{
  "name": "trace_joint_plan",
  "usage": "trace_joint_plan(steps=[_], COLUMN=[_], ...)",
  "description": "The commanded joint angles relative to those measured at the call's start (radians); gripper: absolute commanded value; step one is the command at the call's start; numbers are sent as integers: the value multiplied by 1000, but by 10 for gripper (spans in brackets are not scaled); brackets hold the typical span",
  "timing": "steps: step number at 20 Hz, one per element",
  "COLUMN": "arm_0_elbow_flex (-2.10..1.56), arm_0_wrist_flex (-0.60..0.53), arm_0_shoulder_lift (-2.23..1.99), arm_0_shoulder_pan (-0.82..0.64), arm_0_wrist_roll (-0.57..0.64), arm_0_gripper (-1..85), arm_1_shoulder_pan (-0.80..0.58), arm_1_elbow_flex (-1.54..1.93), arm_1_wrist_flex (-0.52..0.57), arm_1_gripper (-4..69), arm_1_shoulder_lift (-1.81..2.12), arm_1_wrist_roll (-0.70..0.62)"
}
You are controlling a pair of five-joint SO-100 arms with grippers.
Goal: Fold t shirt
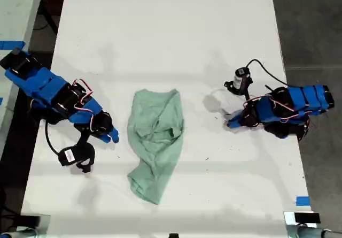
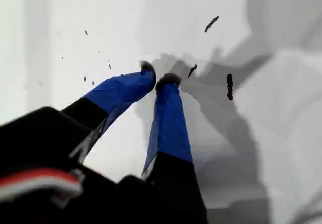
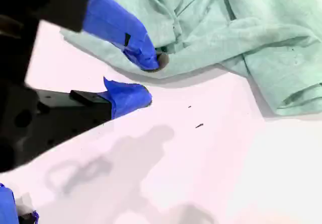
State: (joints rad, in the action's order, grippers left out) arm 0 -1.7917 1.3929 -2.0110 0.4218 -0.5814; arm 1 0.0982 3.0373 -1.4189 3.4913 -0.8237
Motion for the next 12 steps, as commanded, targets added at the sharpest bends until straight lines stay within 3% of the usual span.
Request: trace_joint_plan(steps=[1, 4, 8, 9, 12], arm_0_elbow_flex=[-1500, -1500, -1500, -1500, -1500], arm_0_wrist_flex=[-391, -390, -388, -388, -387], arm_0_shoulder_lift=[-1572, -1572, -1572, -1572, -1574], arm_0_shoulder_pan=[-179, -181, -193, -192, -207], arm_0_wrist_roll=[115, 123, 127, 127, 117], arm_0_gripper=[-2, -2, -2, -2, -2], arm_1_shoulder_pan=[-215, -206, -167, -144, -84], arm_1_elbow_flex=[54, 54, 54, 54, 54], arm_1_wrist_flex=[40, 40, 41, 41, 41], arm_1_gripper=[32, 30, 56, 19, 41], arm_1_shoulder_lift=[11, 11, 12, 12, 14], arm_1_wrist_roll=[60, 328, 390, 413, 670])
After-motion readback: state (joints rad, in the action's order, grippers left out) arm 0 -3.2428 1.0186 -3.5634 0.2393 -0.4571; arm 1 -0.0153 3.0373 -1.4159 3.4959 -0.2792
